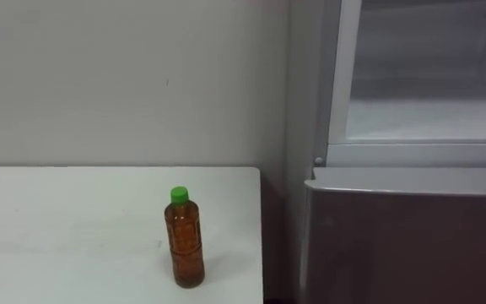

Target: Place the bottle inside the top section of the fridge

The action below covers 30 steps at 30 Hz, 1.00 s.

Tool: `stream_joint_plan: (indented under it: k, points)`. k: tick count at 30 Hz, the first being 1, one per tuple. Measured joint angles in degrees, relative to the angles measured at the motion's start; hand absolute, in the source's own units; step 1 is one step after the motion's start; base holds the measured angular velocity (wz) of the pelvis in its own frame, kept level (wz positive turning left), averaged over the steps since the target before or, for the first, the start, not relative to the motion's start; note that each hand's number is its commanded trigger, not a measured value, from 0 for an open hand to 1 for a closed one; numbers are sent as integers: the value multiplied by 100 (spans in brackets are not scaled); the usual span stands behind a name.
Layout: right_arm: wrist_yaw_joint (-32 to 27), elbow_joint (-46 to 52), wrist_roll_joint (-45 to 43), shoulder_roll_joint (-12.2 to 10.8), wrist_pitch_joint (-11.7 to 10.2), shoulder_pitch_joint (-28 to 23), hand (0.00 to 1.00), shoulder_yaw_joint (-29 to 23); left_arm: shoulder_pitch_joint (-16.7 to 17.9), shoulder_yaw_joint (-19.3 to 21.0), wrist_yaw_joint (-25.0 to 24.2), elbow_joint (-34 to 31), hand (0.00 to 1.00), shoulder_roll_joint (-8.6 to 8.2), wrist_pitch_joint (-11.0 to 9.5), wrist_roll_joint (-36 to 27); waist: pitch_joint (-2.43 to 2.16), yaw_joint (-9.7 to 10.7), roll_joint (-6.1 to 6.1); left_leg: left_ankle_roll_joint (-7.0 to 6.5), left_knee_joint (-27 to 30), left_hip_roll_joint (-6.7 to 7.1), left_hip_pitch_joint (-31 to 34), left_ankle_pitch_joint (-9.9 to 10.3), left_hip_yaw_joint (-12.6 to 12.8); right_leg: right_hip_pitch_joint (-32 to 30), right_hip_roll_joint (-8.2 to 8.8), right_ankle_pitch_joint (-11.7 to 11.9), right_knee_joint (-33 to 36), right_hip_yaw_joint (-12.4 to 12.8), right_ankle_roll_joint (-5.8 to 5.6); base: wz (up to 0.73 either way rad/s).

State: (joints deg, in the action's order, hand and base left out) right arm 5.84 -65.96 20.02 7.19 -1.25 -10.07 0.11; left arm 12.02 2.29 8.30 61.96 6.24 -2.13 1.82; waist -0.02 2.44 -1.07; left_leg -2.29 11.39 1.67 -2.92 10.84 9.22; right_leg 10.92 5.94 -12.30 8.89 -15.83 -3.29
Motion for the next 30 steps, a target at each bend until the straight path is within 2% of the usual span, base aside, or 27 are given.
stream_joint_plan:
  k: [2,4,6,10,11,12,16,21,23,26,30]
  points:
    - [31,13,-11,4,-10,7,0,53,0,1,-5,0,0,1,-55,5,-16,-3,-28,0,8,0,19,-1,2,-8,0,0,0,-7,0,0]
    - [77,72,-54,12,-16,-3,0,92,-4,7,-9,0,0,2,-100,17,-12,-40,-27,0,34,-2,34,0,0,-13,-2,0,-1,-5,0,0]
    - [155,189,-359,21,-17,0,0,100,-32,54,-28,0,0,5,-121,44,-25,-78,-59,0,37,-4,49,0,2,-34,-1,0,3,-8,0,0]
    - [401,605,-913,30,-16,13,0,214,-28,90,-136,6,0,60,-172,39,-10,-129,-98,0,40,-8,58,0,10,-44,4,1,29,-79,1,0]
    - [468,919,-1067,39,53,-18,0,258,-24,90,-185,1,0,89,-171,46,-19,-137,-134,-1,44,-14,65,0,13,-57,9,1,50,-129,1,0]
    - [541,1282,-1194,47,82,-16,0,275,-26,90,-257,1,0,117,-170,47,-4,-137,-118,-1,56,-25,92,0,18,-93,13,2,96,-194,1,0]
    - [650,2019,-1374,41,6,12,0,275,-88,133,-378,1,0,141,-170,55,-3,-136,-147,-3,102,-27,127,0,27,-71,13,7,90,-215,6,1]
    - [778,3144,-1929,42,21,-38,0,400,-80,205,-383,-23,0,163,-168,205,11,-145,-176,-4,135,-36,179,3,21,-113,2,8,89,-183,9,0]
    - [844,3808,-1963,153,109,-57,0,602,-113,199,-382,-22,0,165,-161,215,6,-155,-190,-5,137,-33,189,3,6,-113,3,9,91,-191,9,2]
    - [1033,4398,-1961,215,124,-50,0,651,-126,202,-388,-20,0,170,-147,216,-2,-173,-192,-6,141,-32,169,4,-1,-88,1,10,91,-185,9,0]
    - [1209,5126,-1964,286,317,-58,0,648,-141,201,-423,-22,0,216,-19,218,-8,-247,-185,-7,141,-34,175,5,14,-100,2,14,92,-178,6,0]
